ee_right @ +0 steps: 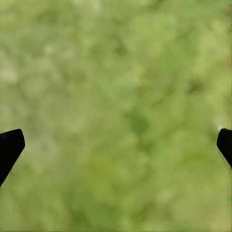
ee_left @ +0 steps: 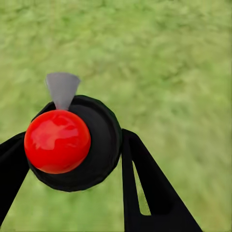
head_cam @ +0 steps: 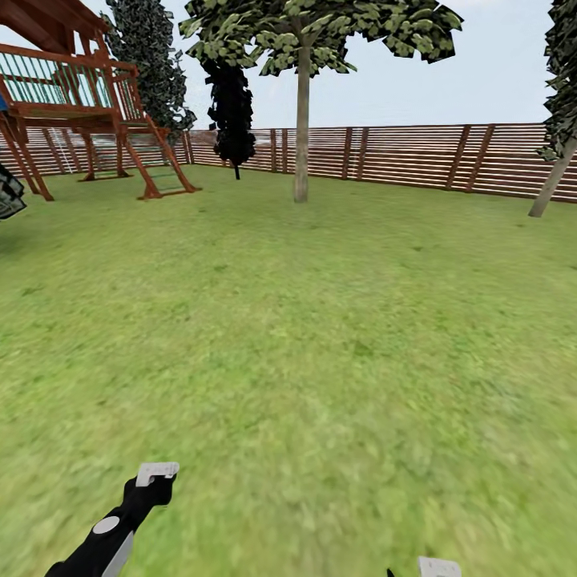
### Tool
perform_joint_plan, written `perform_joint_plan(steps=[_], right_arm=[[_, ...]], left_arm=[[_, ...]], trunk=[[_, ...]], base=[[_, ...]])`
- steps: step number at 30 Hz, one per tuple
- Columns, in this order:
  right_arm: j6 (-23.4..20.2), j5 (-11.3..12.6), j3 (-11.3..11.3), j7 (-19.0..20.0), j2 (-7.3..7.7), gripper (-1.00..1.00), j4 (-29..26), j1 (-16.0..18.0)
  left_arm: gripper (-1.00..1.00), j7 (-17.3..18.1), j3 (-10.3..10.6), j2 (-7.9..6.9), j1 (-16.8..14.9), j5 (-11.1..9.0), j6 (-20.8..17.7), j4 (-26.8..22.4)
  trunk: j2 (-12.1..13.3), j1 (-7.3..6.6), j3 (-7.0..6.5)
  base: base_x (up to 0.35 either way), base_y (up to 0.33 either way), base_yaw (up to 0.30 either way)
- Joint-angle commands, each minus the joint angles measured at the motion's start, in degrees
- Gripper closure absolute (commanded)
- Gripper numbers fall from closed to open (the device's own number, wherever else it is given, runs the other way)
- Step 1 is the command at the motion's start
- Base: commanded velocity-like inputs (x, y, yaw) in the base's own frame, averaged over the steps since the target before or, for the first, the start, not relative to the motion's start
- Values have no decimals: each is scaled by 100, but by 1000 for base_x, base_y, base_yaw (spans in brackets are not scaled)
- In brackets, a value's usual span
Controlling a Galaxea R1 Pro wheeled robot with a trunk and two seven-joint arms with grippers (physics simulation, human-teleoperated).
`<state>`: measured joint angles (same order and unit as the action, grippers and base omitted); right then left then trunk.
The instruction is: In the garden, pick up the pesticide atomizer on the floor and spray pesticide onto both trees until each tree trunk is fully covered.
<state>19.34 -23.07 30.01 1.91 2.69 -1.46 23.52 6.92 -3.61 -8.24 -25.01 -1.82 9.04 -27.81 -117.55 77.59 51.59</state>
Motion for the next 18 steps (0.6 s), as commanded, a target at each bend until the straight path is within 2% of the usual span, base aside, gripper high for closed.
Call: perform_joint_plan(steps=[1,18], right_arm=[[18,-31,49,20,2,-100,5,3],[21,-31,49,20,2,-100,5,3]], left_arm=[[100,56,-35,2,-4,-20,10,4],[100,57,-33,3,-4,-20,11,4]], trunk=[[-2,3,5],[-2,3,5]], base=[[339,0,0],[339,0,0]])
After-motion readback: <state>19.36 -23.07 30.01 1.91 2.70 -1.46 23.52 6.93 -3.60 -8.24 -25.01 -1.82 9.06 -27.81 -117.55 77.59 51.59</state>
